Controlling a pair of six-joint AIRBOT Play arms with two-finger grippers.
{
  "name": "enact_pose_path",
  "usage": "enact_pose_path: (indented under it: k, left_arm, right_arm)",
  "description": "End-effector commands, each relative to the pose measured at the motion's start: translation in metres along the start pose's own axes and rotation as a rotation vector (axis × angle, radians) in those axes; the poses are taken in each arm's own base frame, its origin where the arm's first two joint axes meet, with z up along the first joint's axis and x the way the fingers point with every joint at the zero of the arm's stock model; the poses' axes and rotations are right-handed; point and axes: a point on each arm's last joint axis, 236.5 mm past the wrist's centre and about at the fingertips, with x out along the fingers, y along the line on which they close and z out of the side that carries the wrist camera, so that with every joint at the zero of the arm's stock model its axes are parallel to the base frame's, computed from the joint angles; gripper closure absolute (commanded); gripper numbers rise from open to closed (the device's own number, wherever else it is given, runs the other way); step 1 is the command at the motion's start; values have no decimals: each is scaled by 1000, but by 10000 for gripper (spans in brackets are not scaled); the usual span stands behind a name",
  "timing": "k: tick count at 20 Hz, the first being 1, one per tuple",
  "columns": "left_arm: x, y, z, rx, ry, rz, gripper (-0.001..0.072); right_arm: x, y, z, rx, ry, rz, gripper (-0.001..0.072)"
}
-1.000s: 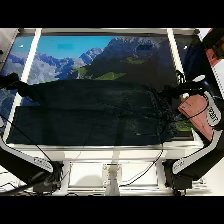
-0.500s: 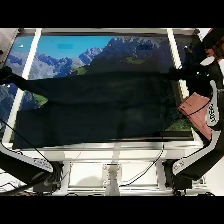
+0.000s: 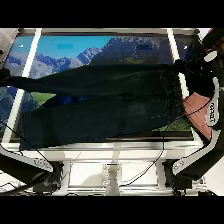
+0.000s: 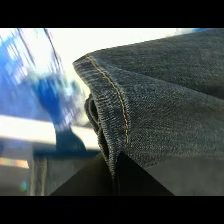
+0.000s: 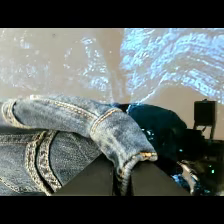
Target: Fold the clothes and pants, and hang the long-sleeved shirts on hangers.
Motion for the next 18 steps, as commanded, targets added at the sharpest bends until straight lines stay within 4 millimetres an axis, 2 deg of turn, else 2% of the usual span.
enact_pose_path:
  k: [1,6,8,9,10,11,14,18]
  left_arm:
    - [17,3,-47,-28,194,-18,685]
    - [50,27,-120,-83,476,48,685]
    - [54,41,-137,-89,540,102,684]
    - [55,44,-139,-92,544,109,631]
    - [56,46,-138,-94,534,112,358]
    - [56,47,-138,-97,533,112,-9]
    - [59,40,-132,-104,497,65,1]
    - [69,40,-102,-111,356,32,3]
  right_arm:
    - [0,-2,3,3,-12,-12,675]
    - [-1,-6,2,-9,-8,-29,674]
    - [0,-8,2,-12,-6,-34,674]
    - [0,-8,2,-12,-6,-34,674]
    - [0,-8,2,-13,-6,-36,675]
    - [-1,-8,2,-16,-6,-38,674]
    - [-1,-10,2,-19,-5,-43,674]
    - [-1,-11,1,-23,-3,-50,674]
